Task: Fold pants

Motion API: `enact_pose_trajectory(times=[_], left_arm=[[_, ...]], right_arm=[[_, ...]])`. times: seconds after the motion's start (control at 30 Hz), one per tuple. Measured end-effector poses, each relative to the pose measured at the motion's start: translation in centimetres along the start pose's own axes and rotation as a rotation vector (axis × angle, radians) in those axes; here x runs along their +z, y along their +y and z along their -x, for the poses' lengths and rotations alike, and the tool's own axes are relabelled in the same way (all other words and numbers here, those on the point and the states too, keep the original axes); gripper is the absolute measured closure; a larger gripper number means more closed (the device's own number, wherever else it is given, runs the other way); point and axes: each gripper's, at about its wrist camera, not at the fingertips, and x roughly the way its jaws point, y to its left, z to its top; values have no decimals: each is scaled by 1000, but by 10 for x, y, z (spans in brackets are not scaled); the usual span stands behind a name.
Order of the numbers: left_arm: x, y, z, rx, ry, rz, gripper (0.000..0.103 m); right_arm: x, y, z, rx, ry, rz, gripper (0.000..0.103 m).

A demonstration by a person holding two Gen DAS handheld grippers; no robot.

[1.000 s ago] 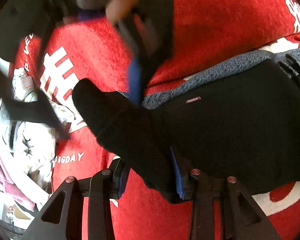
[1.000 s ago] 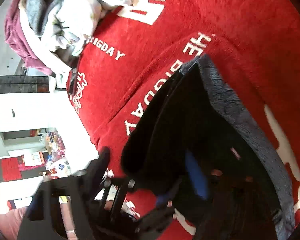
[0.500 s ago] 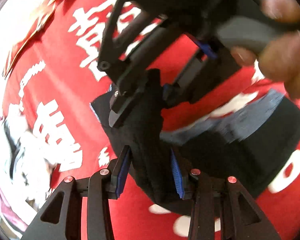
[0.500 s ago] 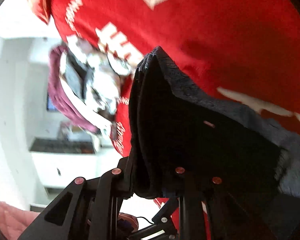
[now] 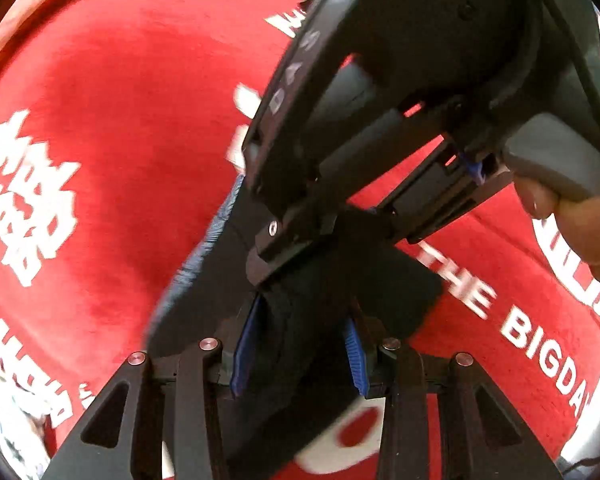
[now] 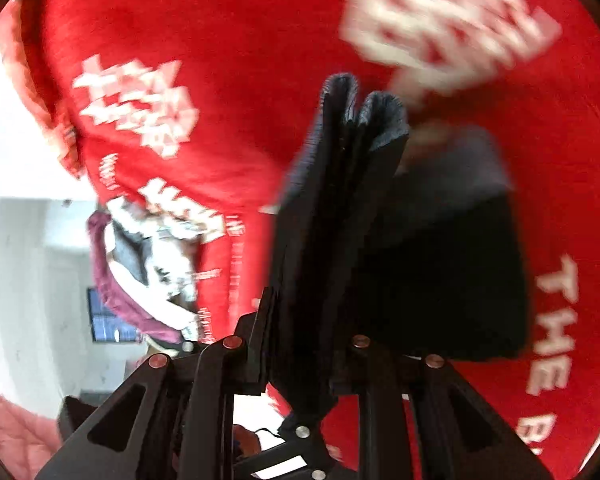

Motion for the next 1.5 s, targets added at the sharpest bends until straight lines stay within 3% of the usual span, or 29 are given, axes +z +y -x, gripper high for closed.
enact_pose_trajectory(times=[0.13,0.23,0.3,0.33,0.43,0.6,0.8,0.87,0.97,1.0,1.13,1.2,1.3,1.5], left_arm=[[-6,-27,-32,-24,106,-41,61],[-8,-28,-30,-13,112,-59,55],[-8,-19,-21,-49,125,-26,26],[-10,-17,-16,-54,129,-9,22],[-14,7,6,-69,137,45,22],[-29,64,14,21,194,207,22],[-63,117,-19,117,348,428,22],[-76,117,-32,85,392,461,22],[-83,118,-35,95,397,494,8],[-85,120,-36,87,407,515,8],[-93,131,-38,11,431,627,7],[-92,134,-40,11,437,631,1],[-92,134,-39,4,444,633,1],[-93,140,-43,-24,448,643,1]], right_arm=[[-6,-62,-14,-38,20,-102,78],[-9,-72,-19,-14,10,-121,74],[-8,-66,-19,-43,14,-93,73],[-5,-64,-17,-60,21,-84,72],[1,-45,-15,-171,39,-30,71],[1,-32,6,-365,-12,38,68],[-6,1,7,-380,-56,155,68],[-11,11,-12,-379,-23,197,68],[-21,8,-48,-418,77,213,68],[-25,4,-55,-448,83,215,68],[-29,2,-52,-413,52,171,68],[-30,-8,-46,-399,57,150,68],[-26,-6,-49,-413,72,147,68],[-26,-1,-54,-429,78,168,55]])
